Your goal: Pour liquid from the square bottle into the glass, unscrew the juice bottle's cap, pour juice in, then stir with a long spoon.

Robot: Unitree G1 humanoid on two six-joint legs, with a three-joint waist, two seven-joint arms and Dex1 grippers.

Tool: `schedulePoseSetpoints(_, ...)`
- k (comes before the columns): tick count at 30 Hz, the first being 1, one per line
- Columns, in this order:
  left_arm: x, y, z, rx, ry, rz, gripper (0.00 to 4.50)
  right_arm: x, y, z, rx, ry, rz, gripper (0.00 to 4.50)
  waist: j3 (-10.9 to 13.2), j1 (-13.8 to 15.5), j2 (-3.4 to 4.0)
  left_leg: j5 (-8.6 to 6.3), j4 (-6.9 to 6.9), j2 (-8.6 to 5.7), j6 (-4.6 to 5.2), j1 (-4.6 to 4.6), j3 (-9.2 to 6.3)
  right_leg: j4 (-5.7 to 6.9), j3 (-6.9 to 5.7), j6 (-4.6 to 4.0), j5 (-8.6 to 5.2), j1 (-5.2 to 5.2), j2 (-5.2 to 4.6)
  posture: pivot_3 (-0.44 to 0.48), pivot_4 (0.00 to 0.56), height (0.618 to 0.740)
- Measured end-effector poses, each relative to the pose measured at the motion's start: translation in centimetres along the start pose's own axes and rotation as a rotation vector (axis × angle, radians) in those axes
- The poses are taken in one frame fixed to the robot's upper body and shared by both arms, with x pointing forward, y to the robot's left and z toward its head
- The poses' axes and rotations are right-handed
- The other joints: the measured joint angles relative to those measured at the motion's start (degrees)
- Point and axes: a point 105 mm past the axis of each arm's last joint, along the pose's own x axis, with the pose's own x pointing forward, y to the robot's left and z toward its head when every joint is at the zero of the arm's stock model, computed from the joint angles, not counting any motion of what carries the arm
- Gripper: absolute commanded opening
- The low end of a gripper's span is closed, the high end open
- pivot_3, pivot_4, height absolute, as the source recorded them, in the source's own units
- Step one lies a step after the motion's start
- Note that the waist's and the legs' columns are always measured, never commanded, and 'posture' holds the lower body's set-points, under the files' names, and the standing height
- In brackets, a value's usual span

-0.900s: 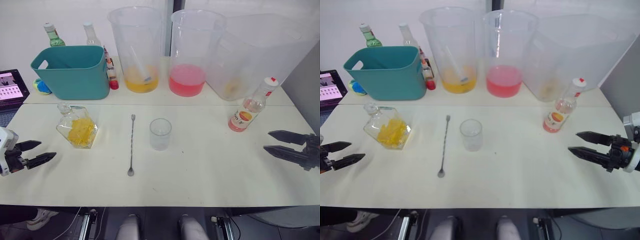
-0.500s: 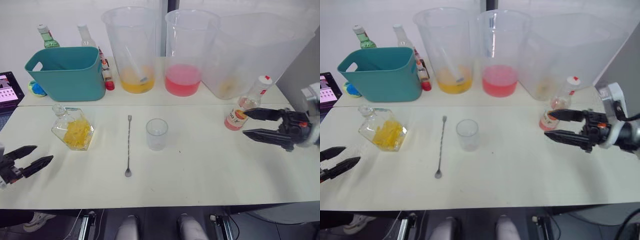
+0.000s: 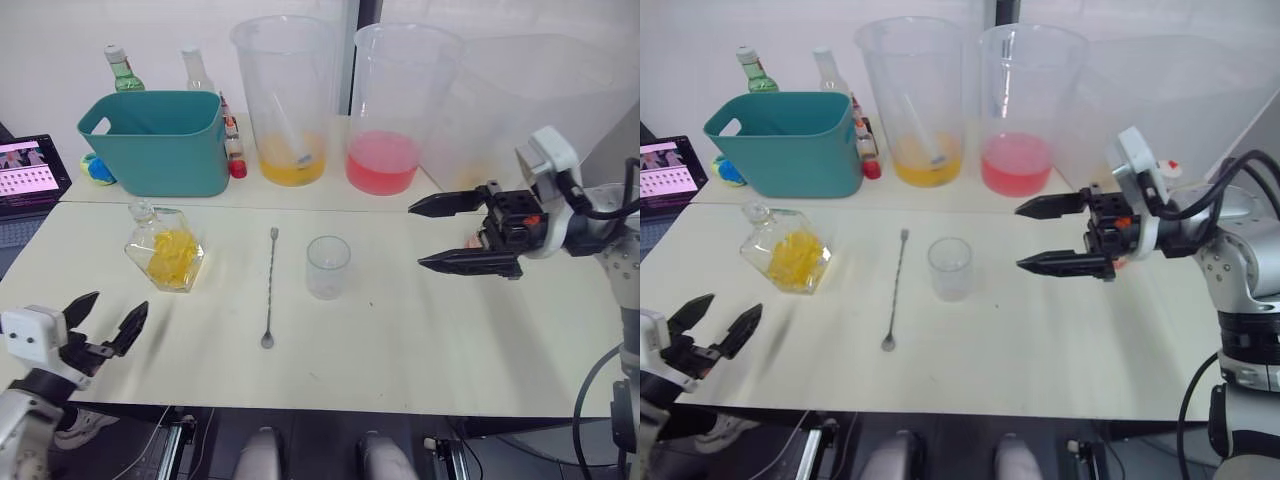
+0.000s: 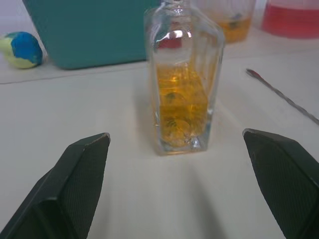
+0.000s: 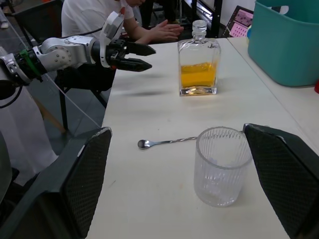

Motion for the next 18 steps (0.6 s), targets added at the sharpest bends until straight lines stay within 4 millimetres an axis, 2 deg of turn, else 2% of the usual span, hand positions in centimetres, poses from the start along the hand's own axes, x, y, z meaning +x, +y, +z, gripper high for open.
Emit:
schedulePoseSetpoints(2, 0.7, -0.7, -0.2, -0.013, -0.006, 0.009, 4.50, 0.0, 0.0, 0.1, -0.010, 0.004, -0.002, 4.47, 0.0, 0.3, -0.01, 0.00, 0.07, 0.01, 0.00, -0.02, -0.11, 0.04, -0.10, -0.01, 0.00, 0.02, 0.03, 0.000, 0.150, 0.726)
schedulePoseSetpoints(8, 3.4, -1.1, 1.0, -0.004, -0.068, 0.019, 4.50, 0.0, 0.1, -0.3, -0.019, 0.034, -0.015, 4.47, 0.0, 0.3, -0.01, 0.00, 0.12, -0.02, 0.00, -0.02, -0.17, 0.05, -0.17, -0.01, 0.01, 0.10, 0.04, 0.000, 0.150, 0.726)
schedulePoseSetpoints(18, 7.2, 0.1, 0.5, -0.011, -0.054, 0.054, 4.50, -1.4, 0.7, -1.5, 0.001, 0.088, -0.087, 4.47, 0.0, 0.2, -0.01, 0.00, 0.11, -0.01, 0.00, -0.03, -0.23, 0.05, -0.24, -0.01, 0.00, 0.10, 0.06, 0.000, 0.150, 0.726)
